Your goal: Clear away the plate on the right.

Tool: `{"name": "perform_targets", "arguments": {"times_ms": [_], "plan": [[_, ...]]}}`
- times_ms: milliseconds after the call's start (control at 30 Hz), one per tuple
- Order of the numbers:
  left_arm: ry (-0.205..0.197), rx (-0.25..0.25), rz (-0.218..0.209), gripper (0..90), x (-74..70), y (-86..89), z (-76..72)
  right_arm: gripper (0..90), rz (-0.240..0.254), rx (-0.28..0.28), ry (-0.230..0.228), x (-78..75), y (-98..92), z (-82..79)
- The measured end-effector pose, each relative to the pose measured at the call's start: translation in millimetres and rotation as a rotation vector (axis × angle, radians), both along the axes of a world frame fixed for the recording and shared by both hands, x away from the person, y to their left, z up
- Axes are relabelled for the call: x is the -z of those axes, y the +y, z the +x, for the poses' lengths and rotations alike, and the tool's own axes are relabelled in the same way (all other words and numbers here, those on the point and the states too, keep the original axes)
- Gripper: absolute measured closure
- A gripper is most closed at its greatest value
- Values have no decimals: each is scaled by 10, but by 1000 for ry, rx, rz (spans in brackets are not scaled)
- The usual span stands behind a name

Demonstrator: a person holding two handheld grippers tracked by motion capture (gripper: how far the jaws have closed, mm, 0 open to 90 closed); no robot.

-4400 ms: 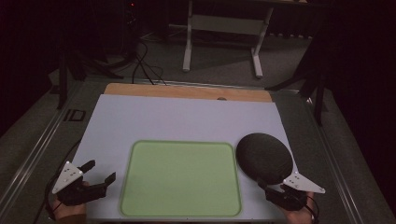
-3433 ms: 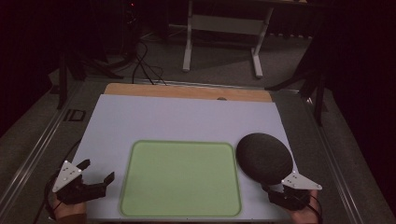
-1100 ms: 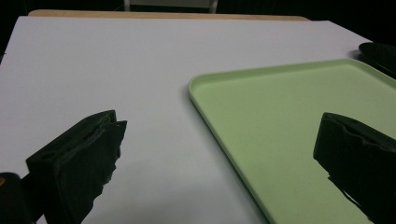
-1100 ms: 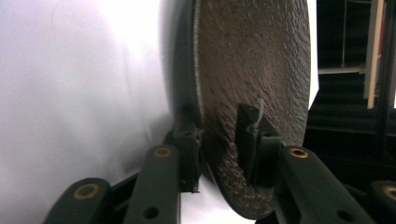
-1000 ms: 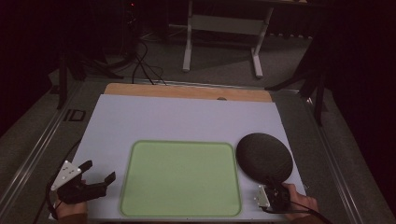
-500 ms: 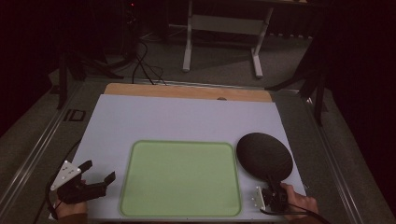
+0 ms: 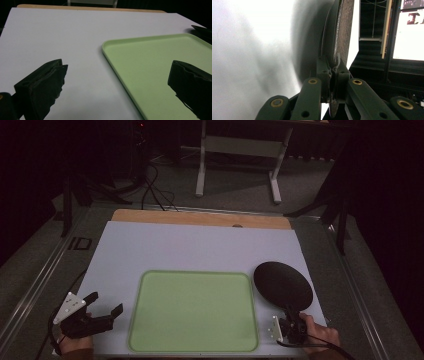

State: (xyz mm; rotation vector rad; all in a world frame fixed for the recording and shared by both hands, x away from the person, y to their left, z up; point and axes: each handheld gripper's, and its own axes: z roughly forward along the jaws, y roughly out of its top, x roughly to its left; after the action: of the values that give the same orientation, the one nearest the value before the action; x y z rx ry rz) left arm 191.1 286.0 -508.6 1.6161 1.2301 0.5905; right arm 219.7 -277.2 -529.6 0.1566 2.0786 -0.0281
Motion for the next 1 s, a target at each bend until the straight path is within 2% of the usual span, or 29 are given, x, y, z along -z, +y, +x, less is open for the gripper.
{"name": "perform_targets", "arguments": {"times_ms": [433,1000], "plan": [[2,-1,-3,9,3,3,3,847,8,2,-2,-66,17,-9],[3,-3,-7,10,6,7,4,817,3,4,-27,-156,47,7]]}}
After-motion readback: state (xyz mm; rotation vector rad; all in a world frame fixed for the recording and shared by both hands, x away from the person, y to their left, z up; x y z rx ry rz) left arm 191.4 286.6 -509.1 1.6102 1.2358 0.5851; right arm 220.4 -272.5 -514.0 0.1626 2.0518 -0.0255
